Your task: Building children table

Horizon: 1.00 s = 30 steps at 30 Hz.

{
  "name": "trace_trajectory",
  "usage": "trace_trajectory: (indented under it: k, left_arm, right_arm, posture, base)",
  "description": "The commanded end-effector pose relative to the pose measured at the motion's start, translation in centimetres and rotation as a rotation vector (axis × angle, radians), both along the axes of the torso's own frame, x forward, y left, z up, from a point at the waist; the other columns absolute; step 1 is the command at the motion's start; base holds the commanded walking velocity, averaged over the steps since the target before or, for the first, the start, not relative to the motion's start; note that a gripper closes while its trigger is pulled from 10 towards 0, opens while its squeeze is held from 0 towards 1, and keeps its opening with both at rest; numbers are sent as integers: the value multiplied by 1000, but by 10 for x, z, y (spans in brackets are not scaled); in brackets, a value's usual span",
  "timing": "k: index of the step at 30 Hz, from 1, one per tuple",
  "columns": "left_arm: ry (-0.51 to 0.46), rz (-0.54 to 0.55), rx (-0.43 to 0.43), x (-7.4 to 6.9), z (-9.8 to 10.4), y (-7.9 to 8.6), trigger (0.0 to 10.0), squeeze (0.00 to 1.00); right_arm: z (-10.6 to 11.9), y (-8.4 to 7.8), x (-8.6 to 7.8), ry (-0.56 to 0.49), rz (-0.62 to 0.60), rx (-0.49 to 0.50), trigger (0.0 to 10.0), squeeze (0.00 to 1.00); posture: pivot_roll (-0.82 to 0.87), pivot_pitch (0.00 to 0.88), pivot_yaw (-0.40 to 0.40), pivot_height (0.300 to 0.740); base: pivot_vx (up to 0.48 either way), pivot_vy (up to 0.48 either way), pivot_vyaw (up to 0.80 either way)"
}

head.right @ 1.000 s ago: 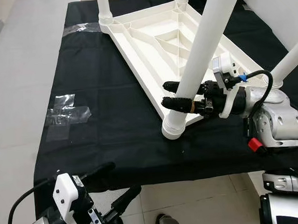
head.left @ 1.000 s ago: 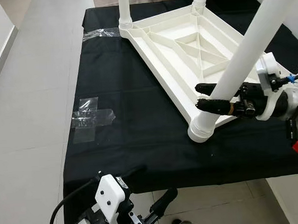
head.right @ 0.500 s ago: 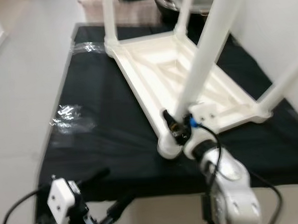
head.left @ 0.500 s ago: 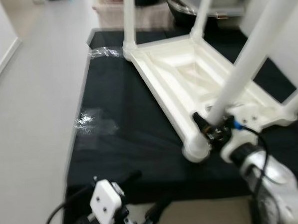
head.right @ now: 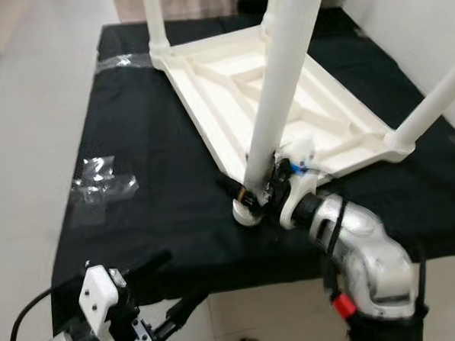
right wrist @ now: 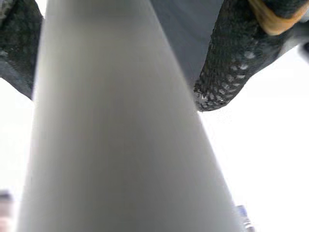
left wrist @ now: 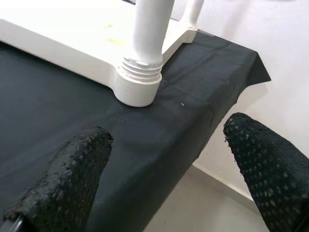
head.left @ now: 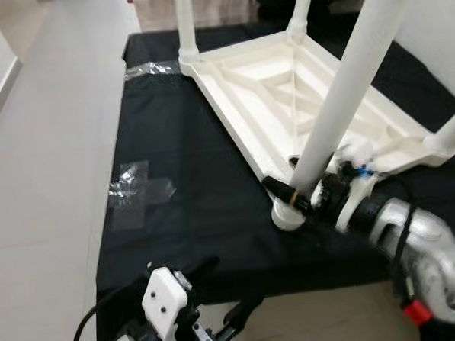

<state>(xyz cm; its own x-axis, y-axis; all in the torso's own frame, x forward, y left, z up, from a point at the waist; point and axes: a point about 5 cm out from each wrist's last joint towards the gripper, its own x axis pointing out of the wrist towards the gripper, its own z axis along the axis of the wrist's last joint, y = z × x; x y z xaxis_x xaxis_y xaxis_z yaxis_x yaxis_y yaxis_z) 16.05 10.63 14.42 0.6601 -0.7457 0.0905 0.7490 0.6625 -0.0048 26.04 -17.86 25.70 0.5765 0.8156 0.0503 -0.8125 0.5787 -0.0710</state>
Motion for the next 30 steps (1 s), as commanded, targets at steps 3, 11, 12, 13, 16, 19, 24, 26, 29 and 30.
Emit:
trace_trajectory:
  k: [3, 11, 12, 13, 16, 19, 24, 26, 29, 30]
  left_arm:
    - [14, -7, -1, -3, -2, -1, 10000, 0]
    - [14, -7, 3, -4, -2, 0, 10000, 0]
    - [14, -8, 4, -4, -2, -1, 10000, 0]
    - [14, -8, 4, -4, -2, -1, 10000, 0]
    - [14, -8, 6, -6, -2, -2, 10000, 0]
    - [13, -5, 6, -6, -1, -2, 10000, 0]
    - [13, -5, 7, -6, -1, -2, 10000, 0]
    - [14, -6, 7, -6, -1, -2, 10000, 0]
    - [16, -3, 6, -6, -2, 0, 10000, 0]
    - [17, 0, 6, -5, -2, 1, 10000, 0]
  right_arm:
    - [-1, -5, -3, 27, 168, -39, 10000, 0]
    - [11, -12, 16, -13, 238, -57, 10000, 0]
    - [11, -13, 20, -14, 248, -50, 5490, 0]
    - [11, -13, 20, -14, 248, -50, 5490, 0]
    - [9, -17, 24, 3, 261, -31, 0, 0]
    - [6, -18, 22, 7, 268, -31, 0, 0]
    - [3, -21, 21, 8, 281, -38, 0, 0]
    - [-1, -23, 19, 17, 260, -42, 0, 0]
    - [-35, -19, 29, 124, -95, -38, 0, 0]
    - [-56, -17, 32, 190, -346, -49, 0, 0]
  posture:
    - [16, 189, -8, 740]
    - [33, 195, -3, 740]
    - [39, 198, -6, 740]
    - [39, 198, -6, 740]
    - [47, 201, -10, 740]
    - [46, 206, -6, 740]
    - [45, 207, -6, 740]
    - [36, 207, -7, 740]
    - [14, 201, -28, 740]
    - [10, 201, -26, 740]
  base:
    - [0, 0, 0]
    - [0, 0, 0]
    - [0, 0, 0]
    - [0, 0, 0]
    - [0, 0, 0]
    - [0, 0, 0]
    - [0, 0, 0]
    - [0, 0, 0]
    - [0, 0, 0]
    - [0, 0, 0]
